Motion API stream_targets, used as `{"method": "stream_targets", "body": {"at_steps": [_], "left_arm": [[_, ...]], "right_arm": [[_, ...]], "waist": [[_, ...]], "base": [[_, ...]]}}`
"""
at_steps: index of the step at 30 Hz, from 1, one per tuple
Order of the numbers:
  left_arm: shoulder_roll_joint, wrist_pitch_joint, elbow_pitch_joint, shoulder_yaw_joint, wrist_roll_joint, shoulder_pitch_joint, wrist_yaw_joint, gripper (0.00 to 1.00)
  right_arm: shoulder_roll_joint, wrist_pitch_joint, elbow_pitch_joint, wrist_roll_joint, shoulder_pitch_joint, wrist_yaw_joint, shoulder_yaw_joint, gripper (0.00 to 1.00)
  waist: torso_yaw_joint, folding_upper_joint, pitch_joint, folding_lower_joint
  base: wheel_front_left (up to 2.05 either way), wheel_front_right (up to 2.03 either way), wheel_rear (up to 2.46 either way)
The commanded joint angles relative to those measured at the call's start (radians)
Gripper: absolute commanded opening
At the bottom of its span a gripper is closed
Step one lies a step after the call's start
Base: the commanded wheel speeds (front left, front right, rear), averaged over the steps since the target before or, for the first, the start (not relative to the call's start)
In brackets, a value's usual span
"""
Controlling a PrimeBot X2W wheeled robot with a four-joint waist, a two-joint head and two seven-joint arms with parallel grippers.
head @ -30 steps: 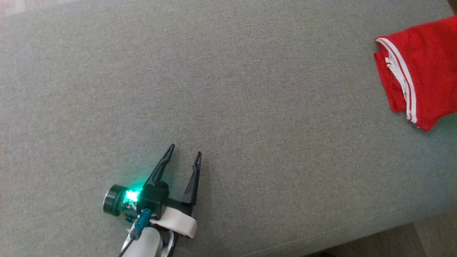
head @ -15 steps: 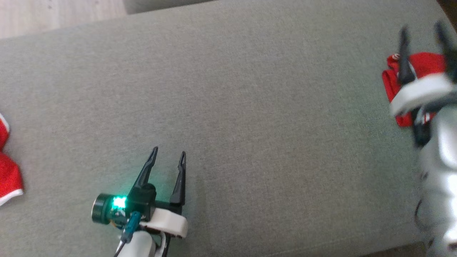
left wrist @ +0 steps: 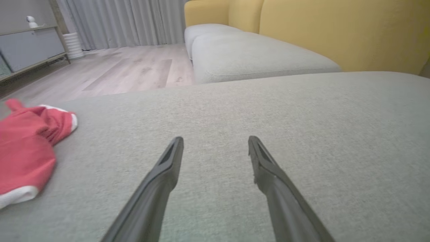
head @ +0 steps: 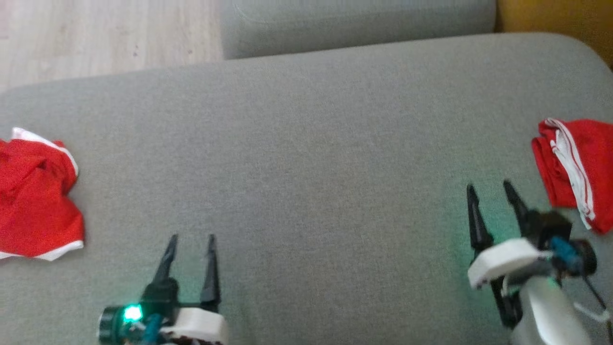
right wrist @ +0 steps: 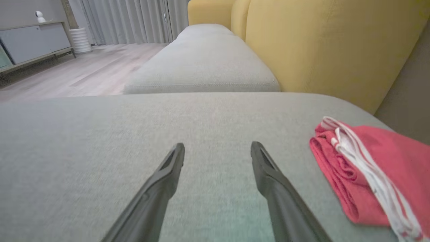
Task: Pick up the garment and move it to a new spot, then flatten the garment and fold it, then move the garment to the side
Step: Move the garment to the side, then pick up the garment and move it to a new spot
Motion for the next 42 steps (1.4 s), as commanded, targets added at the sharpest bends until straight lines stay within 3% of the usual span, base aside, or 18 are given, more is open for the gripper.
{"method": "stream_targets", "body": {"at_steps": [1,8,19,27,35,42], "left_arm": [[0.001,-0.008,-0.026,0.050,-0.020,-0.013,0.012,1.00],[0.001,-0.008,-0.030,0.097,-0.025,0.017,0.008,1.00],[0.001,-0.008,-0.042,0.079,-0.033,0.032,0.003,1.00],[0.001,-0.008,-0.033,0.073,-0.063,0.043,0.013,1.00],[0.001,-0.008,-0.025,0.153,-0.044,0.107,0.000,1.00],[0.001,-0.008,-0.058,0.225,-0.113,0.145,-0.017,1.00]], "right_arm": [[0.007,-0.011,-0.041,0.008,-0.018,-0.001,0.025,1.00],[0.016,-0.011,-0.071,0.046,0.051,-0.001,0.060,1.00],[0.017,-0.011,-0.069,0.085,0.064,-0.001,0.102,1.00],[0.017,-0.011,-0.071,0.100,0.088,-0.001,0.158,1.00],[0.017,-0.011,-0.072,0.139,0.090,-0.001,0.239,1.00],[0.017,-0.011,-0.068,0.144,0.086,-0.001,0.307,1.00]], "waist": [[0.011,0.0000,-0.020,0.0002],[0.020,0.0000,-0.055,0.0002],[0.056,0.0000,-0.065,0.0002],[0.219,0.0000,-0.066,0.0002],[0.397,0.0000,-0.076,0.0002],[0.463,0.0000,-0.079,0.0002]], "base": [[0.00,0.00,0.00],[0.00,0.00,0.00],[0.00,0.00,0.00],[0.00,0.00,0.00],[0.00,0.00,0.00],[0.00,0.00,0.00]]}}
